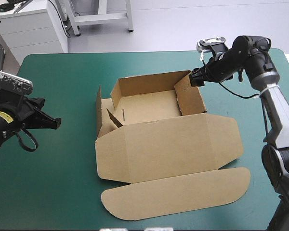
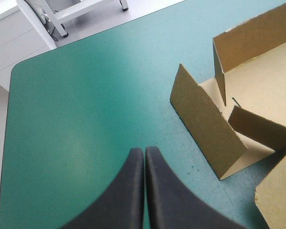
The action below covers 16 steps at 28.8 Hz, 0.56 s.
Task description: Fold the box
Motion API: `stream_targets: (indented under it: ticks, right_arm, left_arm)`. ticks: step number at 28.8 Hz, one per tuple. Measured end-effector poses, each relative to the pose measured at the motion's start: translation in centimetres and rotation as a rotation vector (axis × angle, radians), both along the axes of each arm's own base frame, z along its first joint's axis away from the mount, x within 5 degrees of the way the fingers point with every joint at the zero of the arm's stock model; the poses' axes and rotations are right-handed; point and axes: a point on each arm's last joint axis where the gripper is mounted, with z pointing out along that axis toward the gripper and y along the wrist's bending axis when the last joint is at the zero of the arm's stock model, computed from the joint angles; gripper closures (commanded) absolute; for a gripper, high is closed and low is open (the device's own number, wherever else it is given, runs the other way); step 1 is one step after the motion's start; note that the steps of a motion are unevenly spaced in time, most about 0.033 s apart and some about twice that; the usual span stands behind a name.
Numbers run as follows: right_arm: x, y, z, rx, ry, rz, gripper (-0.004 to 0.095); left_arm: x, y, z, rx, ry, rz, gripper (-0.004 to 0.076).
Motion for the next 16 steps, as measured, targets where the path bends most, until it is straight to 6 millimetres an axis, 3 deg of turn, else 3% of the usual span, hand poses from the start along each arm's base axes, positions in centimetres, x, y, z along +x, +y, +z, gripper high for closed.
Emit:
stream_targets:
  ticks: [10, 12, 16]
  right_arm:
    - [4.1, 0.6, -8.3, -0.045, 0.184, 0.000, 0.0212]
    - [4.4, 0.7, -9.3, -0.048, 0.206, 0.000, 0.0259]
    - [4.8, 0.8, -10.3, -0.046, 0.229, 0.001, 0.0464]
  left_arm:
    - [0.0, 0.0, 0.0, -0.001, -0.002, 0.000, 0.0731]
    - [0.0, 0.0, 0.0, -0.001, -0.002, 0.000, 0.0731]
    - [0.0, 0.0, 0.0, -0.001, -0.002, 0.000, 0.0731]
